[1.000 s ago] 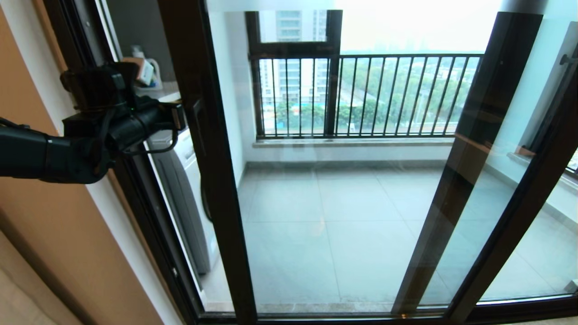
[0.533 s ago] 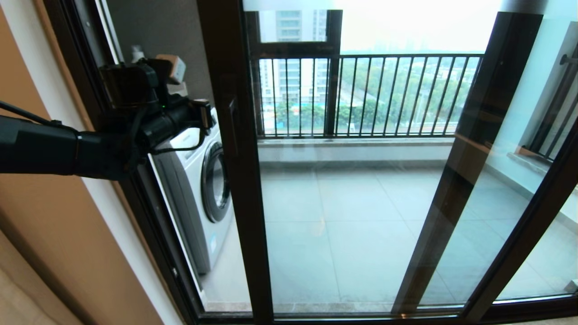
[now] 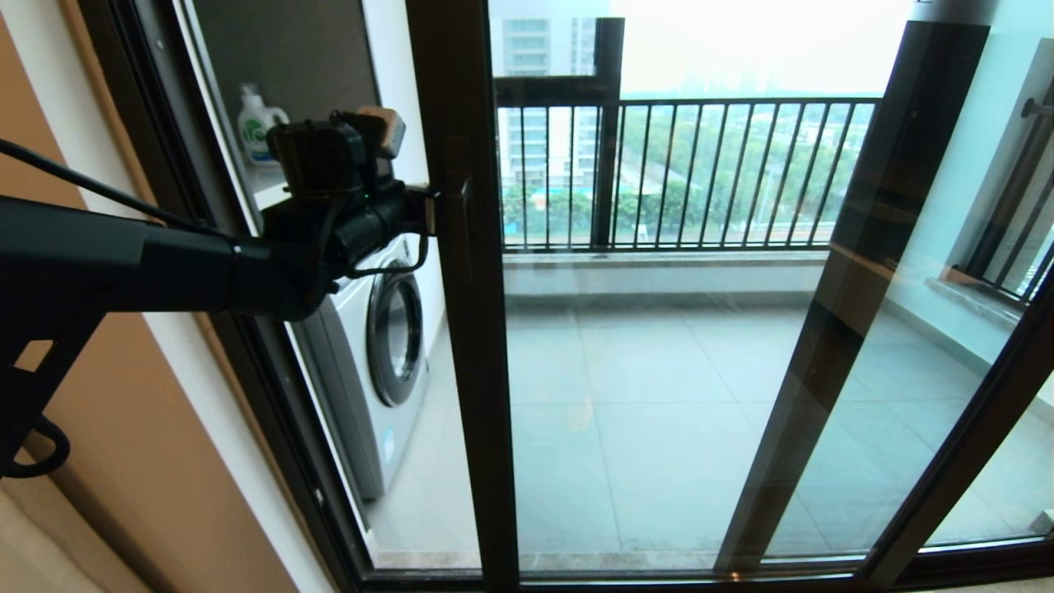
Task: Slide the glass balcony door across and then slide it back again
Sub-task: Open the slid door
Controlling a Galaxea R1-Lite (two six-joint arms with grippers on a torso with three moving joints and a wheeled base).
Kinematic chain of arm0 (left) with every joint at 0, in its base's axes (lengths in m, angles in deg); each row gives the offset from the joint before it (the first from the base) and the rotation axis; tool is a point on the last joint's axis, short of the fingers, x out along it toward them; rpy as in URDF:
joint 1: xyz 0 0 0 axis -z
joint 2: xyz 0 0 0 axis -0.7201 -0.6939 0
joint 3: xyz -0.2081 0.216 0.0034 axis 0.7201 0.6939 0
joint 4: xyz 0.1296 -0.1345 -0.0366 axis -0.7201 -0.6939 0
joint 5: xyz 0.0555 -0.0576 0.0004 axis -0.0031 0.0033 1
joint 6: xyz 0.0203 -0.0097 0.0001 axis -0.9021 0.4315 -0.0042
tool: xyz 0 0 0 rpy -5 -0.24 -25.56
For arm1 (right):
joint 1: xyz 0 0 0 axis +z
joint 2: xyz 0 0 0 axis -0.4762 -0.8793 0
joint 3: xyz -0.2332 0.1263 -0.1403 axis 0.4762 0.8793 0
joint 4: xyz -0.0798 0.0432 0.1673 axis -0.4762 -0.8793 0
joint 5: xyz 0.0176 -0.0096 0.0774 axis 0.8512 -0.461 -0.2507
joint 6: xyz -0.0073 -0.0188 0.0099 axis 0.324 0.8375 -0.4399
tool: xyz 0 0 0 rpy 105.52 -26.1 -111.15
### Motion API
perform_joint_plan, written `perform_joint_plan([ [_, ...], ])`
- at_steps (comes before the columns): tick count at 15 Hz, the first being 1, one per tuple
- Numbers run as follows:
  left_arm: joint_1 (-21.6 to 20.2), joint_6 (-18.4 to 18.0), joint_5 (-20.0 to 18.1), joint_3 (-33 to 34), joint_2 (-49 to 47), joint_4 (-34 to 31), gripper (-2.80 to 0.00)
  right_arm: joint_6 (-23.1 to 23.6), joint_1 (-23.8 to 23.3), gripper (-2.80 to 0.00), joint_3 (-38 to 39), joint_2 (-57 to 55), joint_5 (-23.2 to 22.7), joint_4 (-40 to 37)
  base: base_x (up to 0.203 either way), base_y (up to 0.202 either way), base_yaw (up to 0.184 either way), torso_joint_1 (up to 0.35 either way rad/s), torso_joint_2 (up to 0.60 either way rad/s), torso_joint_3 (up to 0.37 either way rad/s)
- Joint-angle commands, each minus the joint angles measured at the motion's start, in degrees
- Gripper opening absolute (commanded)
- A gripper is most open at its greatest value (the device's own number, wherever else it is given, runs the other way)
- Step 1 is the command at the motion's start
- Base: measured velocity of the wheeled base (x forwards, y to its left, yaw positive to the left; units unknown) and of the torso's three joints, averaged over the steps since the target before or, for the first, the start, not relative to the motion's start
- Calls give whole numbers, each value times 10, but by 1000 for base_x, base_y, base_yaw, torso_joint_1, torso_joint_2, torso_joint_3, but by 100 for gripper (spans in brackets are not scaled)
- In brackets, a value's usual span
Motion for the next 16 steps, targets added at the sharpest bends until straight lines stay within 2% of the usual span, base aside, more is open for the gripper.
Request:
perform_joint_plan([
  [1, 23, -1, 6, -28, -25, -6, -280, 0, 0, -280, 6, 1, 1, 0, 0, 0, 0, 0, 0, 0],
  [6, 60, -1, 10, -111, -60, -52, -280, 0, 0, -280, 6, 1, 0, 1, 0, 0, 0, 0, 0, 0],
  [10, 80, -9, 17, -139, -80, -54, -280, 0, 0, -280, 6, 1, 0, 0, 0, 0, 0, 0, 0, 0],
  [16, 118, -10, 18, -144, -78, -65, -280, 0, 0, -280, 6, 1, 0, 0, 0, 0, 0, 0, 0, 0],
])
